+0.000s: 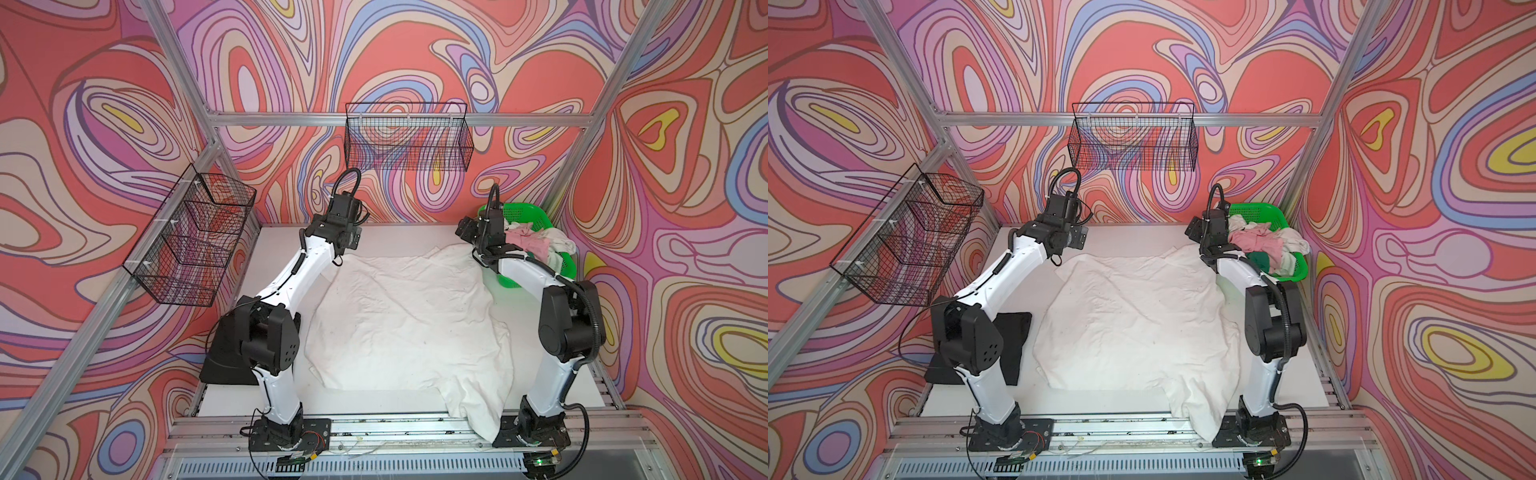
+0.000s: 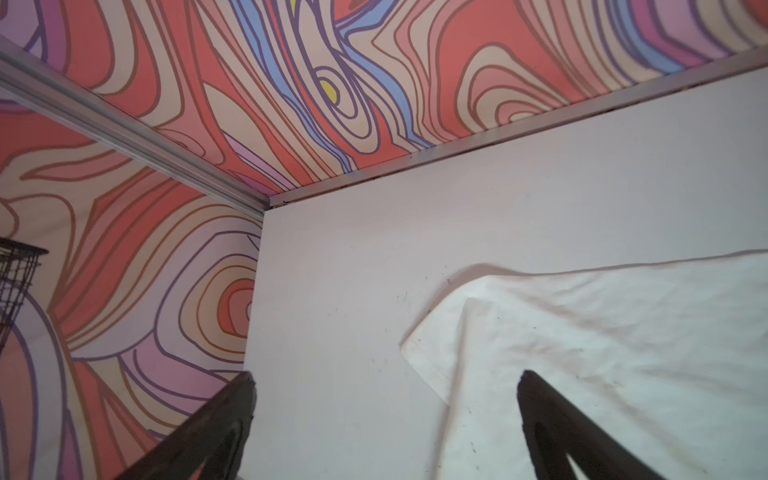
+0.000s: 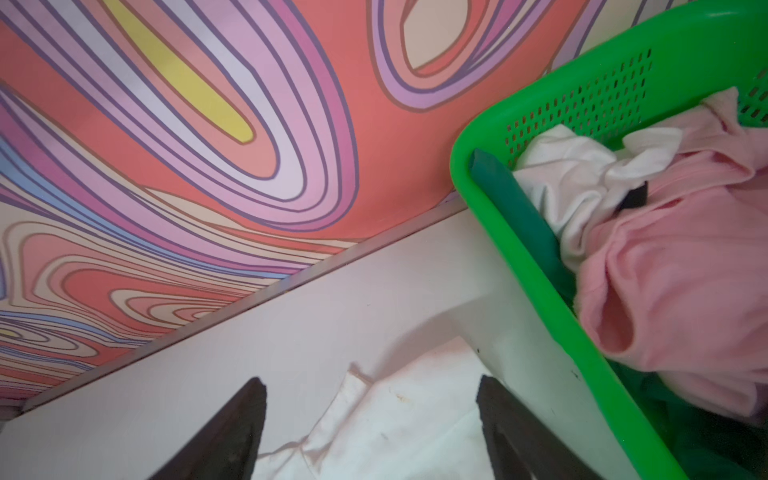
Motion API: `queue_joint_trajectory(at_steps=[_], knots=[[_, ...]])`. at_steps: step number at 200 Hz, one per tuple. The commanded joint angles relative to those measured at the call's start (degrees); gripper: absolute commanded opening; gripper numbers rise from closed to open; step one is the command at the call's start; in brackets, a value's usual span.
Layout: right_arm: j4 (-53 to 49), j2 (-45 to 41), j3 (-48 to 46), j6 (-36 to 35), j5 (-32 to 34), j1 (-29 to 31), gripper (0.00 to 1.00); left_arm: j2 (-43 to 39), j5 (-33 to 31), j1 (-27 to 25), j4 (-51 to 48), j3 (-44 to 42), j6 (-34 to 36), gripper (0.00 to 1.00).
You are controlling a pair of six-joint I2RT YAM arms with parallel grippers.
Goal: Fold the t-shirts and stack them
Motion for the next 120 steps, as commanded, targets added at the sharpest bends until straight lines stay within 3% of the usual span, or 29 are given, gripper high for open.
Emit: queue_joint_trajectory(at_steps=[1, 29, 44, 57, 85, 120], knots=[[-3.90, -4.51, -3.75, 4.92, -4.16, 1.06, 0.83, -1.17, 7.74, 0.14, -8.38, -6.67, -13.56, 1.00], [-5.79, -9.14, -11.50, 8.93, -10.15, 3.14, 0.83, -6.19, 12.66, 0.15, -5.56, -17.17, -22.60, 1.00], [-6.06, -11.80, -16.63, 9.98, -11.61, 5.14, 0.82, -6.67, 10.65, 0.40, -4.06, -19.86, -23.84, 1.00], [-5.78, -14.03, -20.92, 11.00, -12.29, 7.61, 0.82, -4.45, 7.80, 2.00, -5.84, -17.91, -23.98, 1.00], [-4.08, -18.67, -29.02, 12.56, -13.62, 14.54, 0.81, 0.40, 11.22, 7.78, -5.02, -13.63, -25.12, 0.98], [-0.76, -22.31, -35.83, 14.22, -15.75, 20.64, 0.81, 8.54, 12.62, 8.61, -4.33, -5.34, -26.44, 0.97]])
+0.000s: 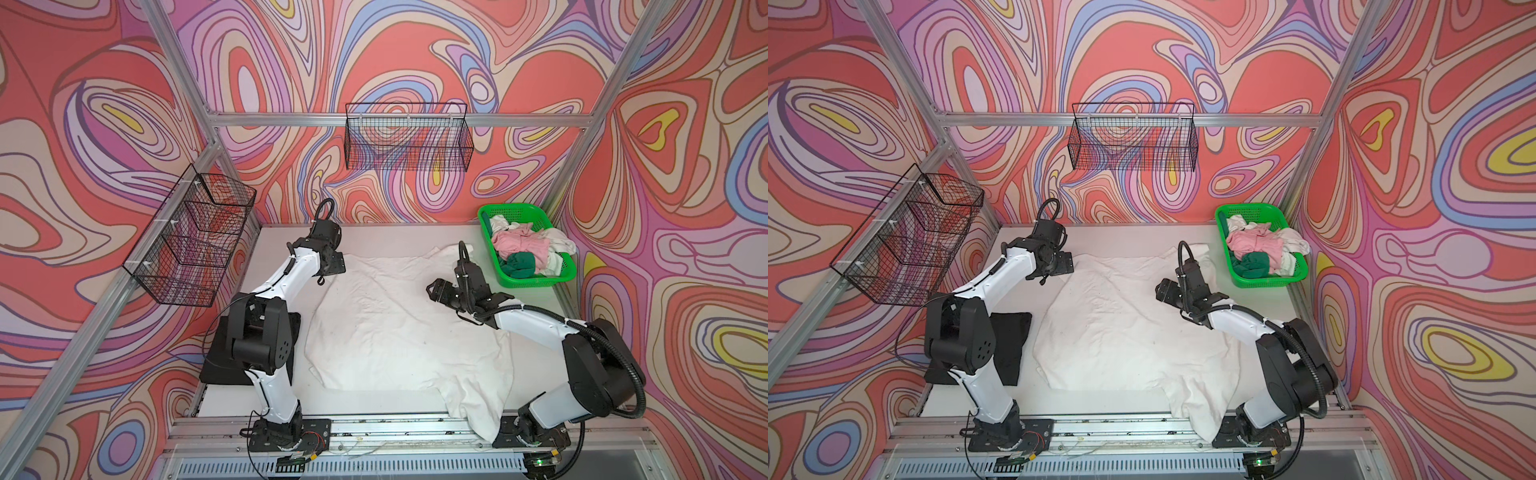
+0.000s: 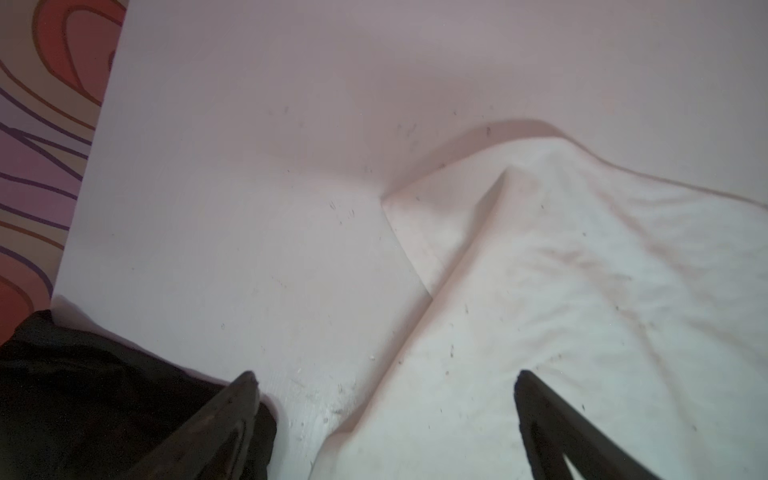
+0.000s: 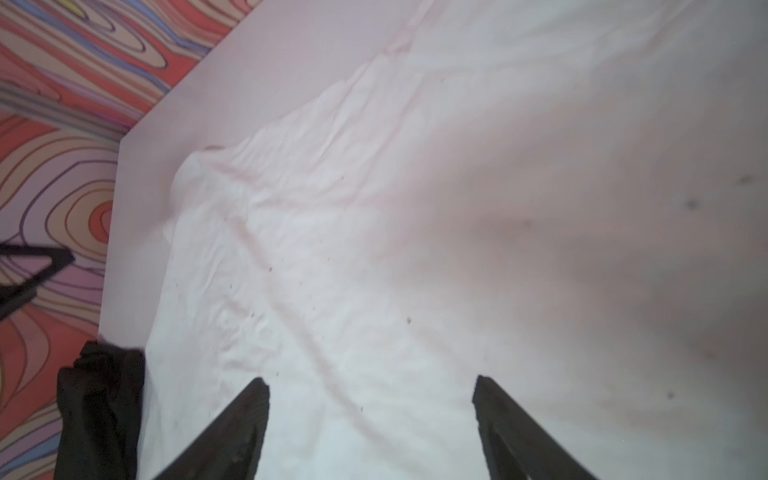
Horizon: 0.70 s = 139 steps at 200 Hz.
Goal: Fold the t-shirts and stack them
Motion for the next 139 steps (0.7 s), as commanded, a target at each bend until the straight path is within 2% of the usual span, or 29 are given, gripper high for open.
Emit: queue_joint_trajectory(at_steps=[1, 34, 63, 105, 139], knots=[[3.39, -3.00, -3.28, 2.65, -2.16, 2.52, 0.81, 5.68, 2.42, -0.42, 0.15, 5.79, -3.29, 0.97], [6.13, -3.66, -6.84, 3.62, -4.01, 4.89, 0.81, 13.00, 6.82, -0.33, -0.97, 11.76, -8.16, 0.97], [7.68, -4.03, -8.92, 3.72, -4.28, 7.30, 0.80, 15.81, 6.48, 0.65, -0.17, 12.41, -13.95, 0.96], [7.75, -3.84, -10.70, 2.86, -3.14, 10.35, 0.79, 18.84, 13.44, 1.89, 4.66, 12.05, -20.09, 0.97], [7.12, -2.96, -10.90, 2.83, -1.49, 13.00, 0.79, 22.34, 14.75, 1.85, 5.52, 14.21, -22.86, 0.97]])
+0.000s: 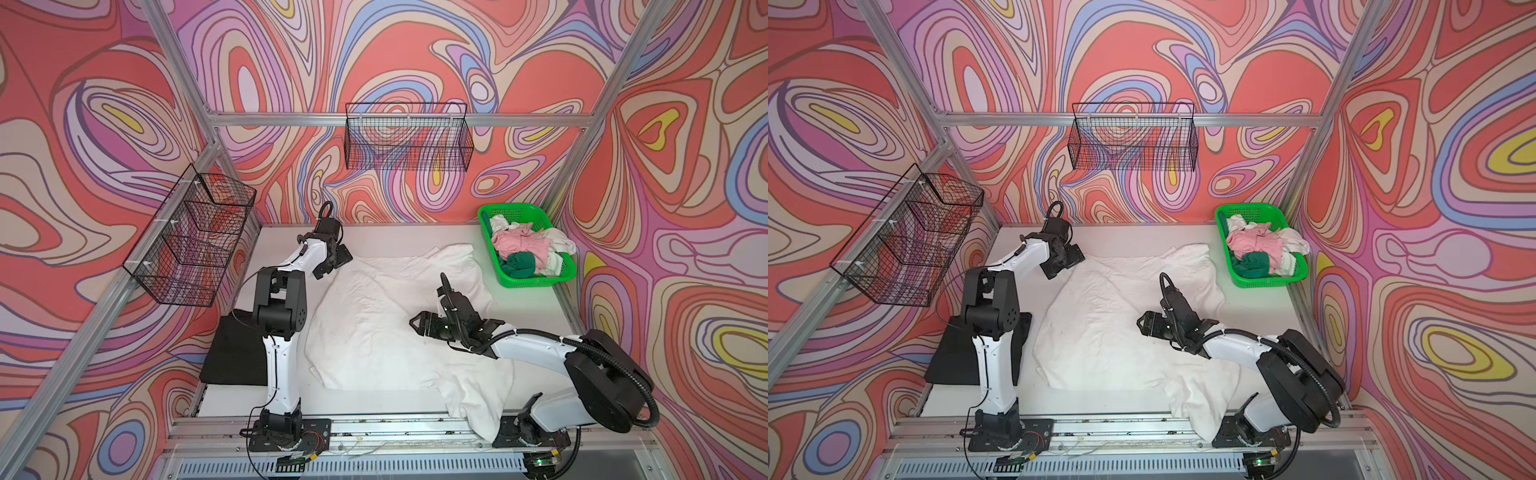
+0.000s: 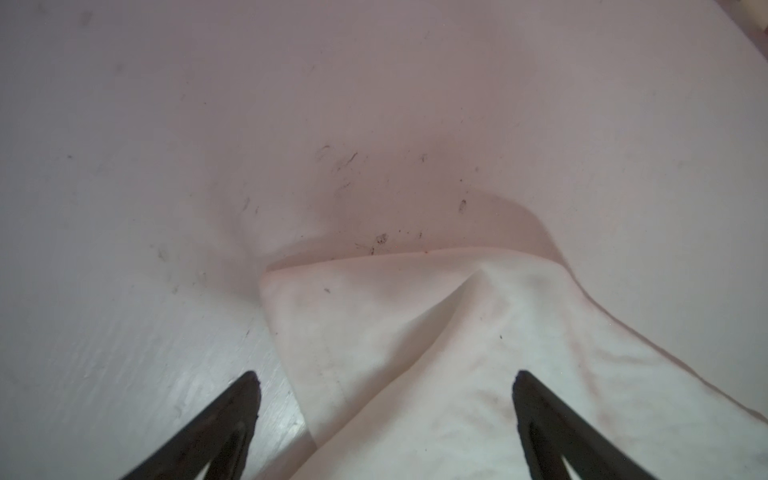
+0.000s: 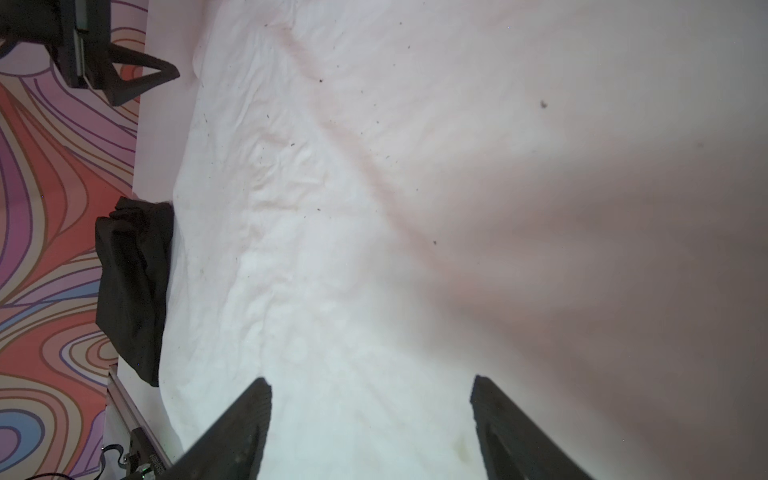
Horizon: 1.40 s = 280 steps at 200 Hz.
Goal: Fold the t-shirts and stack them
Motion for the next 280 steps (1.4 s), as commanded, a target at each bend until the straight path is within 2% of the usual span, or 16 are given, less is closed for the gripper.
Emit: queue_joint_trajectory(at_steps=[1, 48, 93, 119, 173, 206, 229, 260, 280], knots=[[0.41, -0.17, -0.65, 0.27, 2.17, 1.96, 0.79, 3.45, 2.06, -0.11, 0.96, 2.50, -4.58, 0.97], [-1.68, -0.34, -0.76, 1.05, 3.53, 5.58, 0.79, 8.45, 0.09, -0.11, -0.67, 7.73, -5.35, 0.97], [-5.82, 2.63, -1.89, 5.19, 3.81, 9.12, 0.78, 14.32, -3.65, -0.10, -4.69, 16.71, -2.13, 0.97], [-8.49, 3.34, -3.85, 7.02, 4.58, 9.21, 0.78, 18.03, -6.43, 0.00, -7.85, 23.51, 0.14, 0.98], [-15.66, 0.49, -6.15, 7.91, 6.53, 9.21, 0.78, 25.33, -6.91, 0.86, -12.22, 37.47, 3.28, 0.98], [-16.35, -2.73, -6.49, 7.65, 5.63, 9.22, 0.79, 25.53, -7.80, 1.04, -15.53, 44.44, 6.22, 0.99], [-18.72, -4.59, -3.31, 5.63, 6.17, 9.21, 0.81, 17.37, -7.05, 1.04, -14.53, 38.72, 6.16, 1.00], [-25.17, -6.97, 4.22, 1.59, 12.88, 8.94, 0.83, -0.97, -6.24, 0.22, -6.23, 16.95, 4.14, 1.00], [-29.52, -6.42, 9.77, -1.53, 15.46, 5.77, 0.84, -9.99, -4.52, -1.53, -3.26, 5.29, 2.33, 1.00]])
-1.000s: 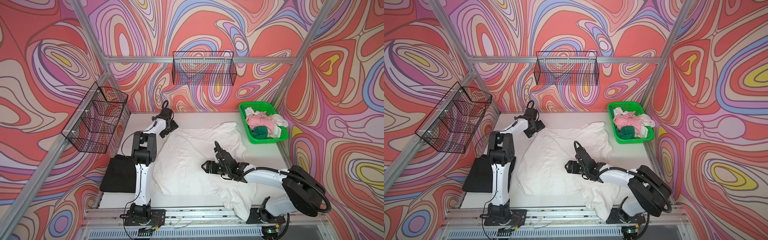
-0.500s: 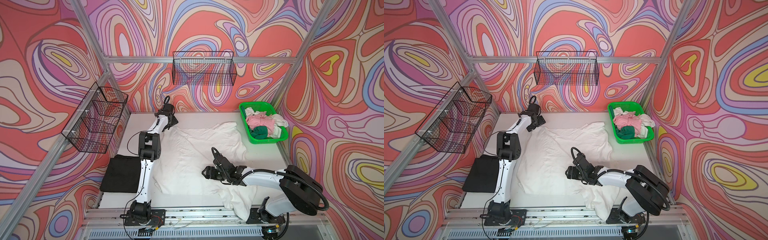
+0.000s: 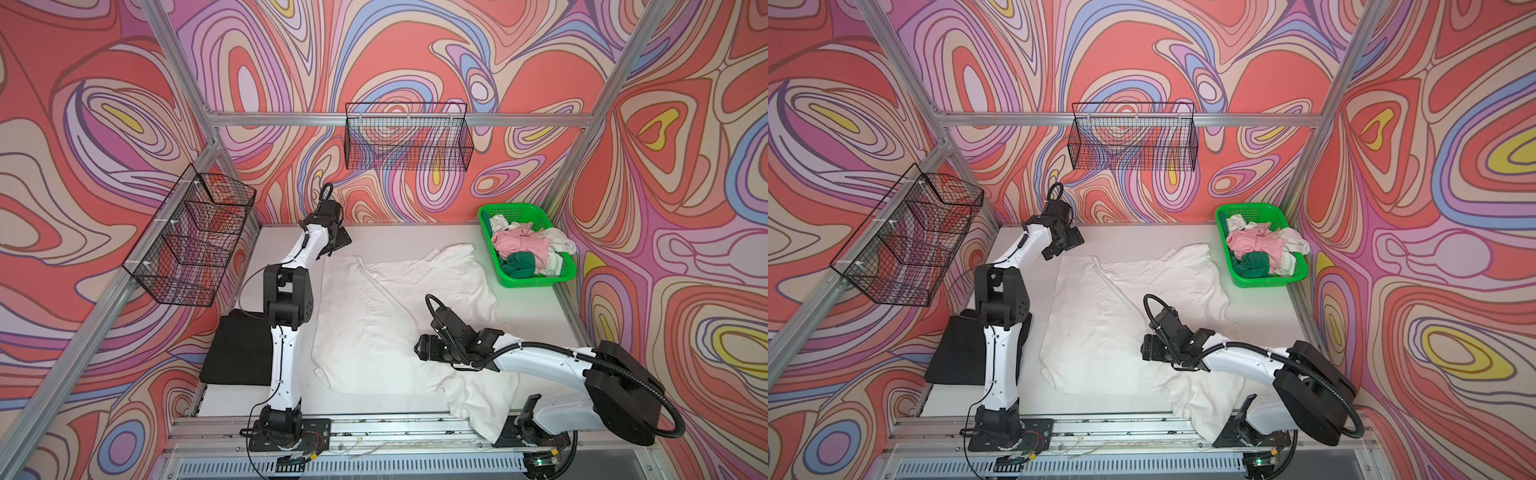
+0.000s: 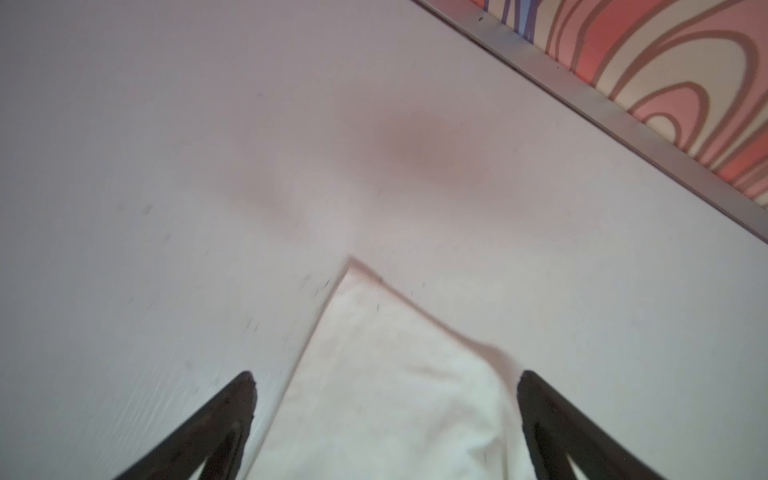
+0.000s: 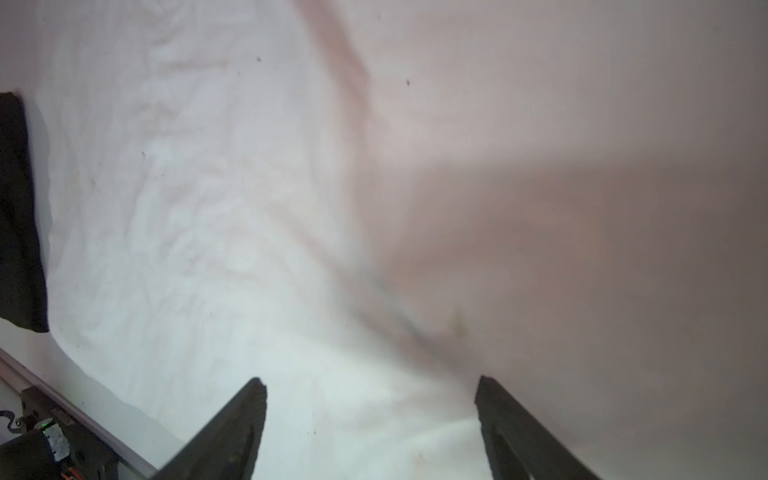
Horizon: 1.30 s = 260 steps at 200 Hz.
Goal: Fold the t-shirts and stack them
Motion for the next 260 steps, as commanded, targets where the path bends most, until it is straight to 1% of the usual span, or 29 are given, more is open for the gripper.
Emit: queue_joint_trajectory(at_steps=[1, 17, 36, 61, 77, 97, 114, 127, 166, 188, 205, 235, 260], knots=[[-7.35, -1.01, 7.01, -4.55, 6.10, -3.29, 0.84, -11.72, 1.53, -1.93, 4.82, -10.03, -2.53, 1.00], [-7.58, -1.00, 9.80, -7.14, 4.60, -8.63, 0.84, -16.16, 3.92, -4.54, 6.73, -17.50, -4.13, 1.00], [-8.29, 0.84, 13.87, -9.97, 4.15, -13.51, 0.84, -18.21, 5.18, -8.42, 7.24, -23.43, -5.47, 1.00], [-8.50, 5.82, 17.70, -11.60, 4.58, -15.99, 0.84, -18.92, 7.60, -10.40, 10.84, -32.08, -9.92, 1.00], [-7.10, 8.71, 18.00, -11.61, 1.95, -17.69, 0.84, -17.62, 9.44, -10.50, 11.82, -35.27, -11.86, 1.00], [-5.93, 10.60, 18.17, -11.94, 2.59, -18.60, 0.84, -15.66, 9.71, -10.93, 10.96, -35.88, -11.68, 1.00], [-5.63, 11.89, 18.69, -12.30, 3.82, -19.46, 0.84, -13.58, 7.74, -10.82, 9.06, -35.01, -10.46, 1.00], [-5.18, 12.50, 18.77, -12.57, 3.01, -21.03, 0.84, -12.15, 5.61, -10.46, 7.01, -34.09, -9.02, 1.00], [-4.28, 13.33, 19.58, -13.69, 0.85, -26.71, 0.85, -10.84, 4.85, -6.61, 5.44, -35.24, -6.61, 1.00], [-5.82, 15.98, 22.50, -14.50, 0.11, -27.60, 0.85, -8.40, 0.72, -5.44, 1.72, -31.58, -3.22, 1.00], [-5.35, 17.08, 23.59, -14.67, -0.45, -27.62, 0.85, -7.08, 2.44, -4.30, 1.19, -29.90, -1.32, 1.00], [-6.48, 19.31, 26.16, -15.63, -0.03, -28.42, 0.86, -5.40, 0.95, -4.00, -0.47, -26.25, 2.16, 1.00], [-7.17, 20.88, 28.34, -16.23, 0.40, -30.54, 0.86, -4.68, 3.15, -2.74, 0.12, -26.39, 2.38, 1.00]])
